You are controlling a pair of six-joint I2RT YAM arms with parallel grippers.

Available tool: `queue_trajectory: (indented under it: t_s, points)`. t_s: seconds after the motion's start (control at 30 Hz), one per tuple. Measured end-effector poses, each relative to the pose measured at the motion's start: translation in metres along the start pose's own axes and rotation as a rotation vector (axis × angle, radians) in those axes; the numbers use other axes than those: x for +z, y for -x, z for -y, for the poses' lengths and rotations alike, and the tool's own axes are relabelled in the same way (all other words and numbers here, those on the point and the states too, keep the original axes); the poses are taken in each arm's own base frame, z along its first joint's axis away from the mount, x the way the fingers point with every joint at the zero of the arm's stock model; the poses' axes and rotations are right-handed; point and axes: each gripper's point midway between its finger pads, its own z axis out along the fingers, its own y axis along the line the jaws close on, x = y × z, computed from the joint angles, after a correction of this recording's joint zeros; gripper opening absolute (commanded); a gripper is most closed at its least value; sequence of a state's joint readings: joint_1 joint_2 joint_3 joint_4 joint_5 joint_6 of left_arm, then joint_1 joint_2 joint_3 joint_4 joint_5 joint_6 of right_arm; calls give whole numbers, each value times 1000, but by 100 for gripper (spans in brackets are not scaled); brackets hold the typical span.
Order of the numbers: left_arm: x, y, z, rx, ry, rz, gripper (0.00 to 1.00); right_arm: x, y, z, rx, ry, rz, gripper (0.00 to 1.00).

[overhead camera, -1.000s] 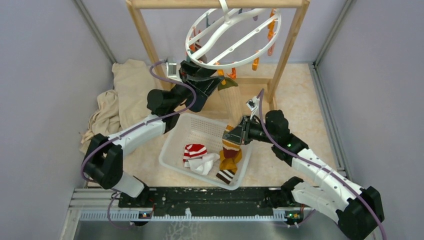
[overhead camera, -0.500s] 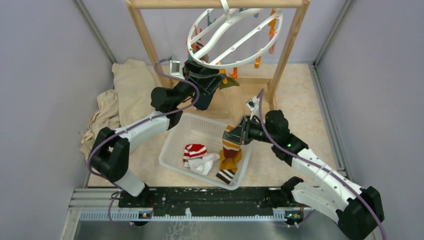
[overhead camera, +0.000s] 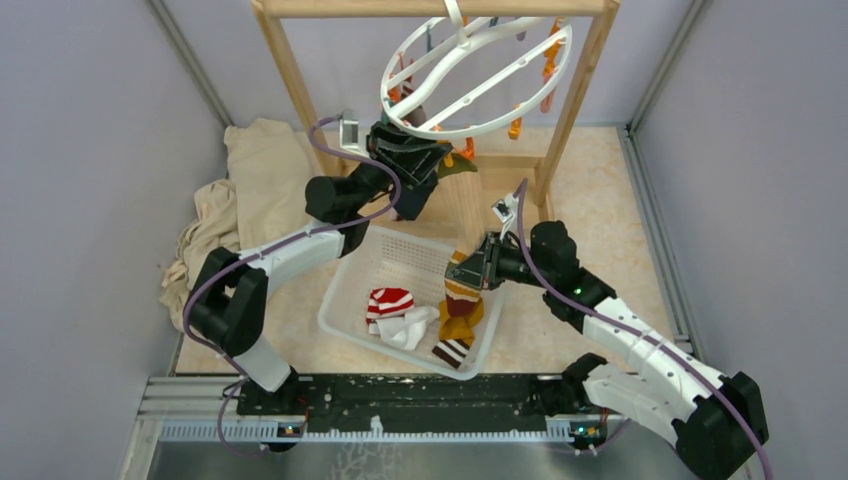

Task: Remove the socks clipped to the hanger
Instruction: Remove the sock from the hanger.

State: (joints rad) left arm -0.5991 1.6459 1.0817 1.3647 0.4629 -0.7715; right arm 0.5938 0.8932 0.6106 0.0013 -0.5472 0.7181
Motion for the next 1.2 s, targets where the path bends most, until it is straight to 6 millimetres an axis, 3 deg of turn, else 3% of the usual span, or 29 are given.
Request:
queue_trajectory:
  t_s: [0.1,0.23,0.33,0.5,0.73,1.03,1.2]
  points:
    - [0,1,1,-2,-3,4,38,0,-2,2,2,-2,-2,0]
    - [0,2,1,-2,-1,8,58,1,-2,2,2,-1,-2,0]
    - [1,3,0,-3,3,11,64,1,-2,2,0,1,-3,0]
    - [1,5,-2,-3,15,24,56,1,-2,1,-1,2,-1,0]
    - [2,11,-2,-15,22,52,33,1,-3,3,2,0,-3,0]
    - [3,15,-1,-28,24,74,20,2,-9,8,11,-9,-15,0]
    - [3,15,-1,-28,25,74,18,2,-12,8,12,-7,-24,0]
